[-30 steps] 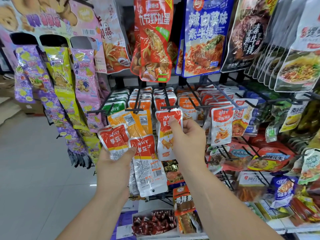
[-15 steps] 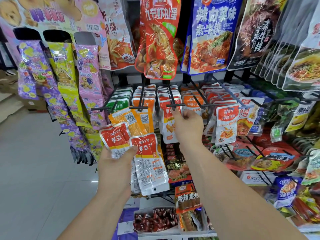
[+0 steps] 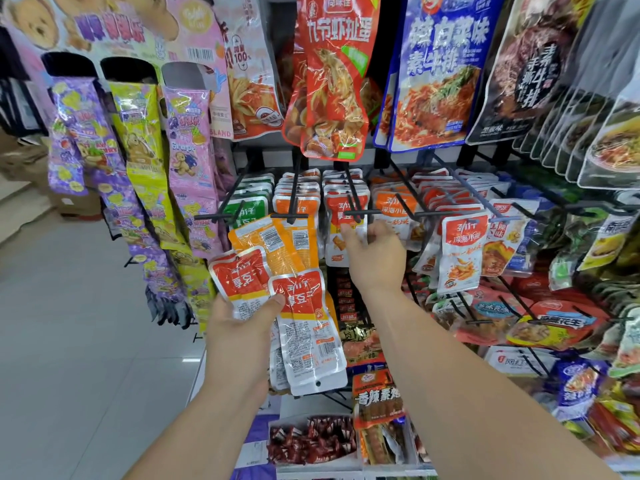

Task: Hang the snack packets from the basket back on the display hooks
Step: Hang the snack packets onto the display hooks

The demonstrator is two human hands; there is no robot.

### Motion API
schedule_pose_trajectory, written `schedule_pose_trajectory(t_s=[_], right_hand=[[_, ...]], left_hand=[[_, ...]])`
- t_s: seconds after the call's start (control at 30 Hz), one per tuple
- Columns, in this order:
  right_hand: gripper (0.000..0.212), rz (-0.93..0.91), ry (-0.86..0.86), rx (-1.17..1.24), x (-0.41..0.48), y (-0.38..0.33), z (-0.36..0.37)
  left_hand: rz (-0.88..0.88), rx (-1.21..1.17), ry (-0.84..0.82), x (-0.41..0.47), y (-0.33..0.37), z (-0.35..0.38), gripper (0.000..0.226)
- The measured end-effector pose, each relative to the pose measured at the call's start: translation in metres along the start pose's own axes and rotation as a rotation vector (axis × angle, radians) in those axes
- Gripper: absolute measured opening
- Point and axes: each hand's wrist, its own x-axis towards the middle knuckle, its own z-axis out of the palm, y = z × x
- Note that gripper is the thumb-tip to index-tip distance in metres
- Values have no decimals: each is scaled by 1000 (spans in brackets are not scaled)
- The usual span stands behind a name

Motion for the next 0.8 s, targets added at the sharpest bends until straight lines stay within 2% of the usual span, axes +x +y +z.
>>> schedule_pose_trajectory(t_s=[0.1,0.33,0.53,0.63,0.73,0.8], right_hand=[[37,32,-45,-32,-5,1,-2],[45,99,-43,-30,-2,-3,-2],[48,197,-18,259,-54,-2,-27],[39,154,-158,355,-97,-11,-41],[52,112,-363,281,-119,-13,-41],[47,95,-393,240,-119,-12,-42]], left_hand=[[2,-7,-1,-2,0,-2,35],[30,-24,-22,-8,7,-5,35],[22,-31,-54,-10,5,-11,33],[6,-27,-44,-12,0,-12,33],[18,28,-55,-14,-4,-9,33],[6,36,-65,-16,-6,-7,30]])
